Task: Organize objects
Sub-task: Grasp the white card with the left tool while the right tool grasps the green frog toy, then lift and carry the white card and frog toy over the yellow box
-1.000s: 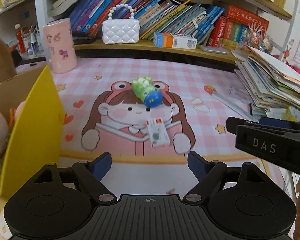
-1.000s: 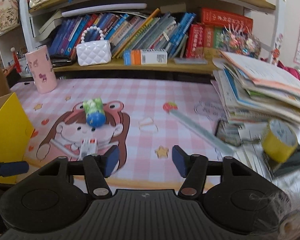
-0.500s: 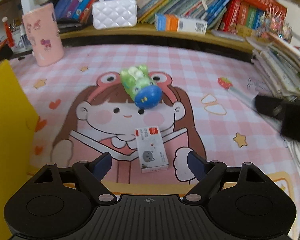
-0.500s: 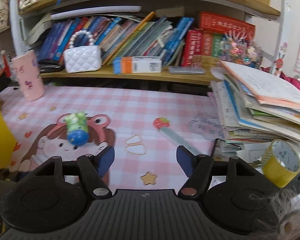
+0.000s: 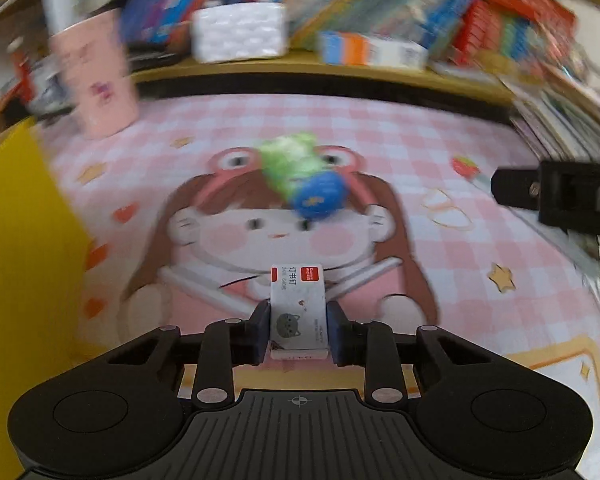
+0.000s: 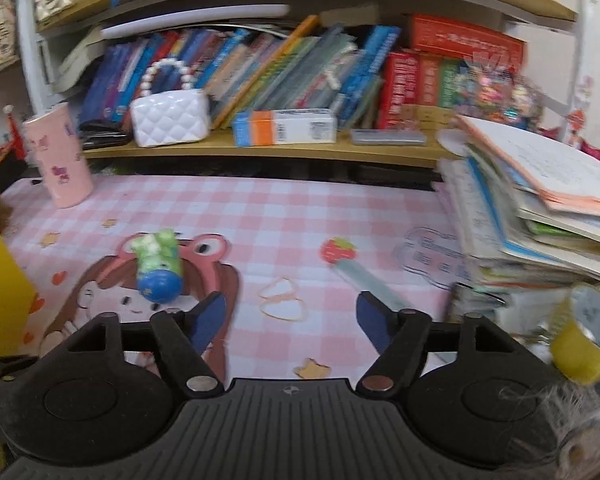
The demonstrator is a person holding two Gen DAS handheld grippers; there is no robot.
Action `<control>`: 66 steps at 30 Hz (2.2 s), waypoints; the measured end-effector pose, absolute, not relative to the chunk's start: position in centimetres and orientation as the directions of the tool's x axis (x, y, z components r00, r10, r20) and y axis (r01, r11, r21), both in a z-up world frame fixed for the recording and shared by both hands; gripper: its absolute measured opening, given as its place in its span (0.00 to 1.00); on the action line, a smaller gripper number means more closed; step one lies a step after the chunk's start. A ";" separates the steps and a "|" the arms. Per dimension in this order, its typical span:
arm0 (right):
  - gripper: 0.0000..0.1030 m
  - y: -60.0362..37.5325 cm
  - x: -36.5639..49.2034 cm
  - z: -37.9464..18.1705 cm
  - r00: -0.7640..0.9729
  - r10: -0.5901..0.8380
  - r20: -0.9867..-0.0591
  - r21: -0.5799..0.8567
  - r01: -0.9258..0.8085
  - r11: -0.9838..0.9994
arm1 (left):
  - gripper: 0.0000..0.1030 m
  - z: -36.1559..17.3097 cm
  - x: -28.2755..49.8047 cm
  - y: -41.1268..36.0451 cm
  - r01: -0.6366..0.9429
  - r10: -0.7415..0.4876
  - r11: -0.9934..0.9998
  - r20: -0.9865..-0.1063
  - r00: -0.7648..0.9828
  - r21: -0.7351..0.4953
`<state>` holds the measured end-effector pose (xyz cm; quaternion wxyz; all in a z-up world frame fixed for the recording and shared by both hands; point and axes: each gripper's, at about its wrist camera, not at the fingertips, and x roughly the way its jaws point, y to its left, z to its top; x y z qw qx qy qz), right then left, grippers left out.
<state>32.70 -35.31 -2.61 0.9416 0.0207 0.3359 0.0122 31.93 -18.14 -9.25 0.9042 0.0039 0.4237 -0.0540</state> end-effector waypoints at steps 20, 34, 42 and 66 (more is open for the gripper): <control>0.48 -26.3 44.3 -9.0 0.649 0.228 -0.726 0.047 -0.284 0.958 | 0.27 1.2 23.6 -9.6 -0.066 -0.051 0.985 -0.646 0.762 -0.157; 0.36 -27.3 37.6 -4.5 0.674 0.283 -0.682 0.126 -0.272 0.954 | 0.27 0.2 21.0 -8.5 -0.052 -0.104 0.975 -0.653 0.750 -0.214; 0.36 -28.0 29.7 -2.2 0.694 0.239 -0.679 0.084 -0.249 0.965 | 0.27 -1.0 19.0 -8.7 0.032 -0.195 0.968 -0.664 0.721 -0.250; 0.36 -18.8 9.8 0.1 0.698 0.098 -0.709 0.042 -0.097 0.994 | 0.27 -1.3 10.2 0.9 0.188 -0.358 0.931 -0.676 0.644 -0.314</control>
